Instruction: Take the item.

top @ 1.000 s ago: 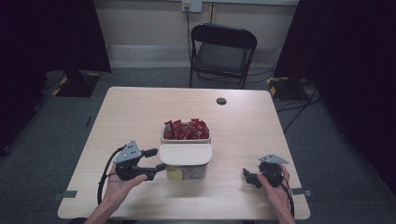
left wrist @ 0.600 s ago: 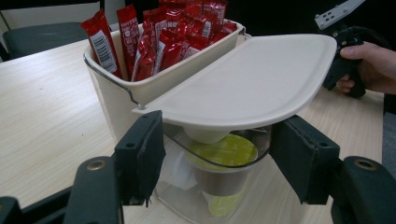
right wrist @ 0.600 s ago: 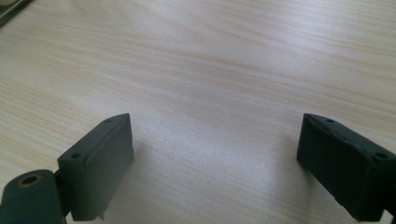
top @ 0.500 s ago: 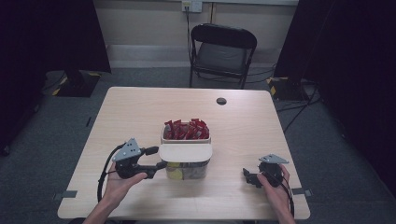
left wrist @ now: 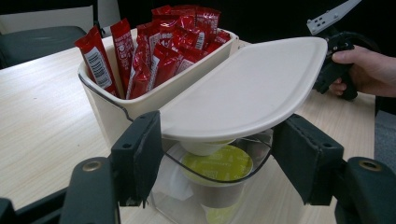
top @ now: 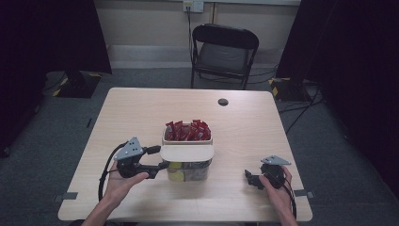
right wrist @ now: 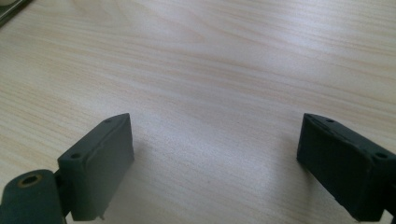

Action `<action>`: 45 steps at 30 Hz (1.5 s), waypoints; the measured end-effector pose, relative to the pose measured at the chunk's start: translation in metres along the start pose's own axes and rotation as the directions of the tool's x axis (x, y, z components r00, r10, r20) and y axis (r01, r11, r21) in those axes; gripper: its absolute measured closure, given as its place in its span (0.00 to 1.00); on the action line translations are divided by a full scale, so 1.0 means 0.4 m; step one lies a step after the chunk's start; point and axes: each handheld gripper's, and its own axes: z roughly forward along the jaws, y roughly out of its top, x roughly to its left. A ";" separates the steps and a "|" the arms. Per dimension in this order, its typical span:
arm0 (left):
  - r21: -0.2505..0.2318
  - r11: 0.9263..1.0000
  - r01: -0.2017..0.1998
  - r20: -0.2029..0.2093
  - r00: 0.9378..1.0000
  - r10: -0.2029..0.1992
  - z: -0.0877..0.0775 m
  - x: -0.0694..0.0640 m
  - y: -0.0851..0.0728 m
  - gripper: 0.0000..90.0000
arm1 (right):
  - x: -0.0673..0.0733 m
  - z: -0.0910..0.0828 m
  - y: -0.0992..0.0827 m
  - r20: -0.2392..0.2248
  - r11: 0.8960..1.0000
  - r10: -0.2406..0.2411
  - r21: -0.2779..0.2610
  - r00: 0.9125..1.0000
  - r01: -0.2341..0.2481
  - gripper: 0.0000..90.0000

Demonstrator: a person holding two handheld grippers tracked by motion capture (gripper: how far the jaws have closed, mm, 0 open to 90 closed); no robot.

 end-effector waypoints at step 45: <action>0.001 1.000 0.029 0.010 1.000 -0.029 0.006 0.030 0.035 0.44 | 0.001 0.001 0.001 0.002 1.000 0.001 0.001 1.000 -0.001 0.11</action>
